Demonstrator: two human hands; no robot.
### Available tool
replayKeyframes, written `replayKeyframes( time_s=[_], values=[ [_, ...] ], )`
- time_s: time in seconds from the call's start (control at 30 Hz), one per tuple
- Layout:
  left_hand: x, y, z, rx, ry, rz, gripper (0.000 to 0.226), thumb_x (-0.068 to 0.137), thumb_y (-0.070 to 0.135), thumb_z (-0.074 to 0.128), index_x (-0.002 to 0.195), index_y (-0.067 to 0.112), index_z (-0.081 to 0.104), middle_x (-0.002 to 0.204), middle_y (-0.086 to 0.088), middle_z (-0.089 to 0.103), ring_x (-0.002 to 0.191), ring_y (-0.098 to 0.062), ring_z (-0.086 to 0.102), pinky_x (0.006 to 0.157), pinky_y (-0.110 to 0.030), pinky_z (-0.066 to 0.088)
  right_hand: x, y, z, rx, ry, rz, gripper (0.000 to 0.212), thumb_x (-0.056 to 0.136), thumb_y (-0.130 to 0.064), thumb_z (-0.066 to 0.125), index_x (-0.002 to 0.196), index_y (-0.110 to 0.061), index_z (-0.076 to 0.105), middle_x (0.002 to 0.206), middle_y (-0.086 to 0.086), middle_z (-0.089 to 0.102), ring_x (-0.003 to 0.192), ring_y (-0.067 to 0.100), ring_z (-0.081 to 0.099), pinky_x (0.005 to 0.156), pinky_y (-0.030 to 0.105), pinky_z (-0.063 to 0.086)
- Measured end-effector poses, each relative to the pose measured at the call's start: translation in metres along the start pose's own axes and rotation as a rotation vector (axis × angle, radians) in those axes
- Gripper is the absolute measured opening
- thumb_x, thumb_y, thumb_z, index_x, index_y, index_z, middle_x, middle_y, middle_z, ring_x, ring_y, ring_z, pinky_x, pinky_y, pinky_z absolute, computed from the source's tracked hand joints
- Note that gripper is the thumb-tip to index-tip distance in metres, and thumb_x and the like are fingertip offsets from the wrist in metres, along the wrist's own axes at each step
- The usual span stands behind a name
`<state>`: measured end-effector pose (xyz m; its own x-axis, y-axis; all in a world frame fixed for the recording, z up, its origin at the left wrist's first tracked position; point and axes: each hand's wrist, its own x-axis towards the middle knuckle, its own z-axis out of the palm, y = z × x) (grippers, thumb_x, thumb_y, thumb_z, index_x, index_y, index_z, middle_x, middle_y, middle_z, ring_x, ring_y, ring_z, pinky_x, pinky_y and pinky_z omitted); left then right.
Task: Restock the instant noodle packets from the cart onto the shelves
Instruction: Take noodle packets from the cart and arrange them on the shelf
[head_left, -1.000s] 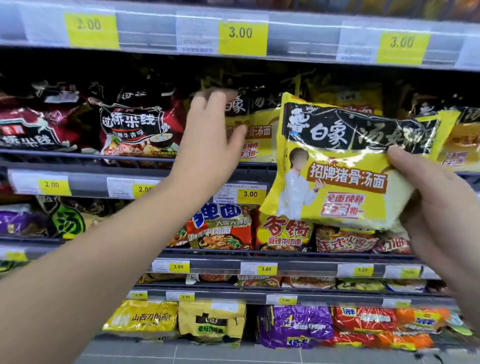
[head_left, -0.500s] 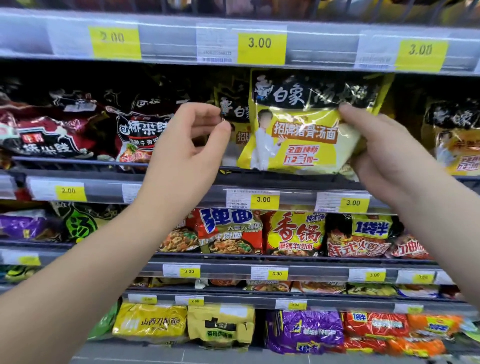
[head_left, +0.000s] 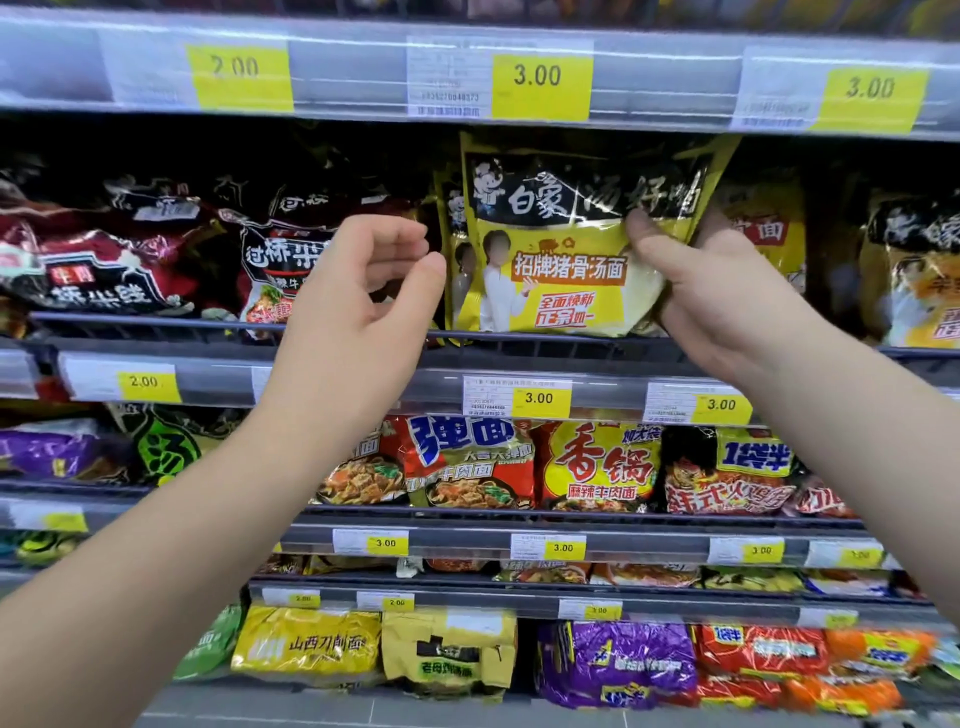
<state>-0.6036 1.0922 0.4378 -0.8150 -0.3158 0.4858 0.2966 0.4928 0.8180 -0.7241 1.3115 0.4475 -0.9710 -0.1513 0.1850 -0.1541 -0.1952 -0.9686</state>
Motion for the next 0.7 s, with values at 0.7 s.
replayKeyframes(
  time_s=[0.7],
  values=[
    [-0.001, -0.002, 0.026, 0.026, -0.032, 0.001, 0.026, 0.101, 0.027, 0.058, 0.127, 0.024, 0.056, 0.119, 0.014, 0.063, 0.109, 0.012, 0.057, 0.082, 0.0, 0.042, -0.008, 0.007, 0.015, -0.532, 0.09, -0.044, 0.037, 0.089, -0.036, 0.077, 0.121, -0.025, 0.062, 0.103, -0.004, 0.073, 0.093, 0.021, 0.072, 0.054, 0.027, 0.055]
  ],
)
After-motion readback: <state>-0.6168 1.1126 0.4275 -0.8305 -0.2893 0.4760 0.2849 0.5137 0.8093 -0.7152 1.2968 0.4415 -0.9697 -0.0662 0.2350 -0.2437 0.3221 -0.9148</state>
